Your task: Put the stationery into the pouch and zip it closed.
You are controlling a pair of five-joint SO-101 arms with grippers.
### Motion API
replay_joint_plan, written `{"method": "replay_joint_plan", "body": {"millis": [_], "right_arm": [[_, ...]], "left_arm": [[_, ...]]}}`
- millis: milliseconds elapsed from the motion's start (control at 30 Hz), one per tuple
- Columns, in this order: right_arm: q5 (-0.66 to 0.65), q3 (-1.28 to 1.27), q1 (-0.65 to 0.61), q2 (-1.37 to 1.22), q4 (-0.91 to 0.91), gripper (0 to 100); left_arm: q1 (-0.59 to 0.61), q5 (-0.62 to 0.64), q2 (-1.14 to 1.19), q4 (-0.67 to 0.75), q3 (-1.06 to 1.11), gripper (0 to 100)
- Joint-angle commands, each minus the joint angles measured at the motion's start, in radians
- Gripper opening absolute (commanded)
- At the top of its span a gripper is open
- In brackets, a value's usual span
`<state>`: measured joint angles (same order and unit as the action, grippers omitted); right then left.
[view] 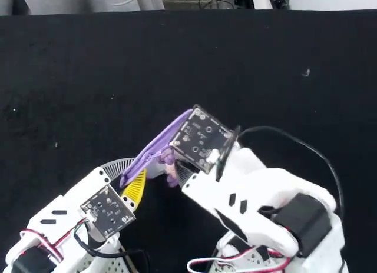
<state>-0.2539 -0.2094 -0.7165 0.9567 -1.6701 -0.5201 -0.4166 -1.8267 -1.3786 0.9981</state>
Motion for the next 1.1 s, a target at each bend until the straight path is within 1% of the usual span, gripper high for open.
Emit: {"method": "replay_joint_plan", "body": {"millis": [0, 133, 300, 400, 533, 700, 833, 967, 1000, 1067], "right_arm": [[0.008, -0.018, -0.055, 0.005, 0.032, 23.7], [0.008, -0.027, -0.115, 0.067, 0.038, 23.8], [0.014, -0.084, -0.127, 0.088, 0.061, 24.0], [0.017, -0.13, -0.13, 0.093, 0.091, 23.9], [0.017, -0.136, -0.192, 0.088, 0.091, 23.7], [0.011, -0.193, -0.193, 0.088, 0.137, 23.7], [0.011, -0.291, -0.193, 0.087, 0.224, 23.7], [0.012, -0.251, -0.192, 0.088, 0.209, 23.5], [0.012, -0.249, -0.192, 0.088, 0.209, 22.5], [0.011, -0.251, -0.189, 0.087, 0.212, 17.4]], "left_arm": [[0.018, 0.009, 0.005, 0.011, 0.015, 3], [0.018, 0.009, 0.005, 0.012, 0.015, 3], [0.018, 0.009, 0.005, 0.014, 0.015, 3], [0.024, 0.009, 0.005, 0.048, 0.041, 3], [0.027, 0.008, 0.005, 0.086, 0.091, 3], [0.024, 0.008, 0.005, 0.083, 0.077, 3], [0.019, 0.009, 0.005, 0.081, 0.074, 3], [0.021, 0.009, 0.005, 0.081, 0.077, 3], [0.019, 0.009, 0.005, 0.081, 0.079, 3], [0.019, 0.009, 0.005, 0.081, 0.079, 3]]}}
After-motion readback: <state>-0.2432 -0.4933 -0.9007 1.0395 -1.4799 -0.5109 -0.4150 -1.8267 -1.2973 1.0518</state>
